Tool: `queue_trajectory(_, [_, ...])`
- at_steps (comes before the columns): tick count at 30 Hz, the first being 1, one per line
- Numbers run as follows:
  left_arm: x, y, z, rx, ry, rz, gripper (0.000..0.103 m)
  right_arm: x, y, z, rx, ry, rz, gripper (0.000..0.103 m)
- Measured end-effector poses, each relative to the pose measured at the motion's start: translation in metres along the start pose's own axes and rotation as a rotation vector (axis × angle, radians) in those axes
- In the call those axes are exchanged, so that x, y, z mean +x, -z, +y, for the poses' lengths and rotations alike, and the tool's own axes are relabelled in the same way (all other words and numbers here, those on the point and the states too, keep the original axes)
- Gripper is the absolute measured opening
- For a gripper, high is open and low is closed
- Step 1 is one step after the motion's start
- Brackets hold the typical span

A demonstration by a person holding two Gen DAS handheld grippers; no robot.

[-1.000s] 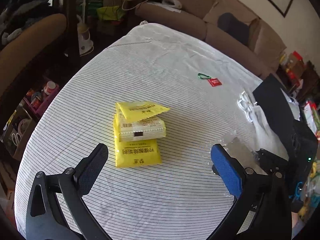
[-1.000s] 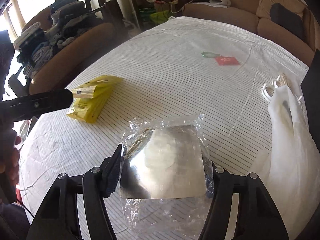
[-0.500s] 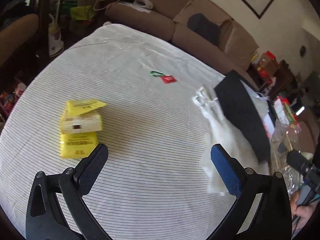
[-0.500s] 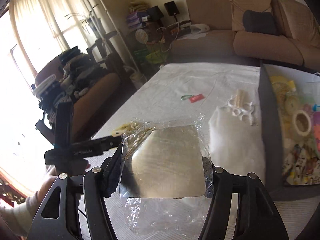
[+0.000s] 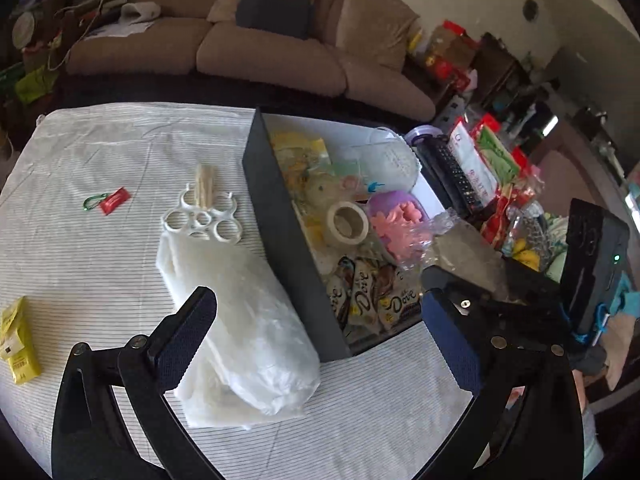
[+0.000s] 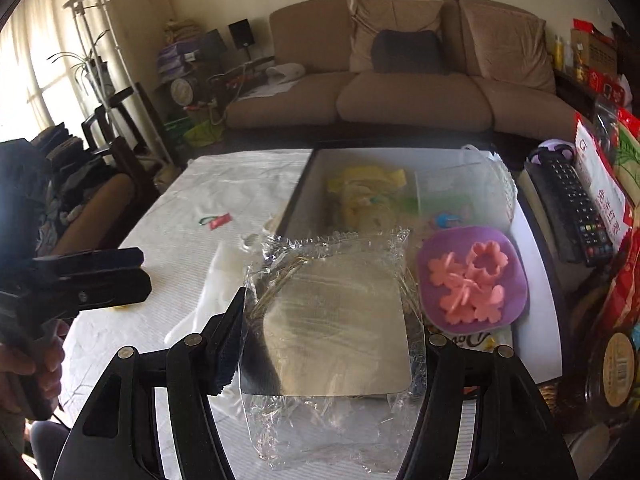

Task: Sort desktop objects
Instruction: 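Carry the metal plate over the black box and open the right tool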

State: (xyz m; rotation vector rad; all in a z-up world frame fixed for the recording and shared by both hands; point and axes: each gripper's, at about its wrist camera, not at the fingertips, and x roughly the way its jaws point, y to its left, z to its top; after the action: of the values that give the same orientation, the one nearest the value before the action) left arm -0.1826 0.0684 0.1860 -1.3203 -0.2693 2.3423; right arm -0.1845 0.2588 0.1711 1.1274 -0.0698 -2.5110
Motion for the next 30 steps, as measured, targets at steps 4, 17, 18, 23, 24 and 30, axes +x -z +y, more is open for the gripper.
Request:
queue_trajectory(4, [0.027,-0.016,-0.020,-0.002,-0.049,0.016,0.103,0.022,0.000,-0.023,0.043,-0.005,0.016,0.065])
queue_trajectory(17, [0.074,-0.024,-0.010,-0.029,-0.132,0.055,0.103,0.072,0.013,-0.023,0.050,-0.034,0.102,0.077])
queue_trajectory(18, [0.073,-0.023,-0.009,-0.028,-0.130,0.055,0.103,0.068,0.016,-0.026,0.062,-0.042,0.096,0.077])
queue_trajectory(23, [0.055,-0.014,-0.001,-0.013,-0.147,0.012,0.103,0.036,0.026,-0.039,0.102,-0.032,0.051,0.077])
queue_trajectory(24, [0.051,-0.011,0.003,-0.011,-0.153,0.005,0.103,0.030,0.027,-0.039,0.096,-0.024,0.047,0.077])
queue_trajectory(30, [0.033,0.003,0.053,0.003,-0.240,-0.011,0.103,-0.003,0.029,-0.019,0.043,0.011,0.019,0.077])
